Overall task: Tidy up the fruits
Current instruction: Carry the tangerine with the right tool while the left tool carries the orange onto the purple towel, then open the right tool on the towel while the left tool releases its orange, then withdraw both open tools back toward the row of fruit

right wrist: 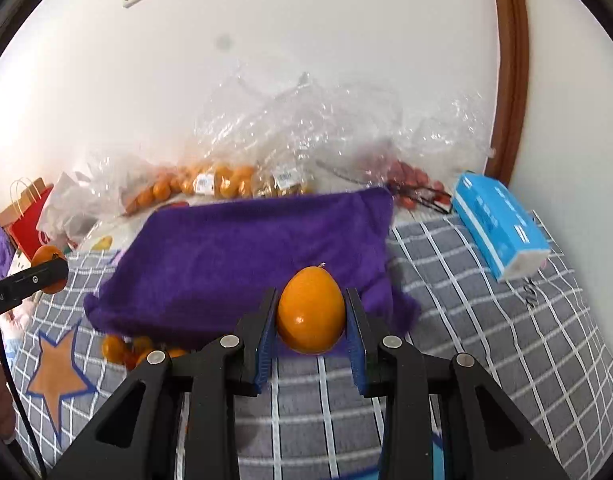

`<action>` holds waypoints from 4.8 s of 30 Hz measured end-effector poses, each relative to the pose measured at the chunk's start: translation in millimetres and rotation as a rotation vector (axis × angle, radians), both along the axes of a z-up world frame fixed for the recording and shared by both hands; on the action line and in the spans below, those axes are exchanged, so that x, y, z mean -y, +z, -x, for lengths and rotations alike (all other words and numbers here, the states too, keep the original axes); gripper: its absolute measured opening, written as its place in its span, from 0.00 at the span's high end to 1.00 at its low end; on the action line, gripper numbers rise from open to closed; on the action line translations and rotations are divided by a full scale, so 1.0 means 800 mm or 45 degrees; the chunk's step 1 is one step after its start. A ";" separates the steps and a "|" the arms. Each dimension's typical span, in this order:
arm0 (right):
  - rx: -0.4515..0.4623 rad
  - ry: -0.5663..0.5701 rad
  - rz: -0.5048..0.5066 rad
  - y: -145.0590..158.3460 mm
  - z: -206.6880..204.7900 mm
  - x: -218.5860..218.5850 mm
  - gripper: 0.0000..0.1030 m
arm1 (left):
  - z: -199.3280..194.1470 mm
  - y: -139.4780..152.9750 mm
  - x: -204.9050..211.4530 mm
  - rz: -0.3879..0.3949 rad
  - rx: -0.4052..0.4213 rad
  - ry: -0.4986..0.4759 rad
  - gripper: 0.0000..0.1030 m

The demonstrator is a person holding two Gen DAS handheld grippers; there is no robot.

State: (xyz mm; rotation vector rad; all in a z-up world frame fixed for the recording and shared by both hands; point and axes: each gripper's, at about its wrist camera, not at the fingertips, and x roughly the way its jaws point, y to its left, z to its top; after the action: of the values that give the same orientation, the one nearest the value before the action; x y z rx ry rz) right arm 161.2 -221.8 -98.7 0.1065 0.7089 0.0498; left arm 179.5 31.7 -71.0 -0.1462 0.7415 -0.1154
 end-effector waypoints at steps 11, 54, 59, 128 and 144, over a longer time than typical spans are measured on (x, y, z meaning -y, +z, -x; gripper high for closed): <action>-0.003 0.025 0.014 -0.015 -0.066 -0.020 0.69 | -0.064 -0.029 0.006 0.084 -0.011 -0.006 0.61; -0.179 0.058 0.036 -0.109 -0.130 -0.024 0.69 | -0.116 -0.126 0.029 -0.018 -0.152 0.005 0.61; -0.198 0.058 0.034 -0.116 -0.129 -0.023 0.69 | -0.116 -0.126 0.029 -0.025 -0.158 0.002 0.61; -0.181 0.129 0.045 -0.081 0.027 -0.078 0.48 | 0.050 -0.102 -0.044 0.000 -0.156 0.006 0.45; -0.285 0.126 -0.181 -0.105 -0.002 -0.063 0.56 | 0.058 -0.142 -0.046 0.017 -0.151 -0.020 0.42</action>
State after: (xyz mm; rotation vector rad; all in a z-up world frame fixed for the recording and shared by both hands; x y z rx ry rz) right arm 163.1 -171.5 -182.4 0.2154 0.9341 0.1855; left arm 132.9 68.3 -184.2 -0.1615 0.8603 -0.1273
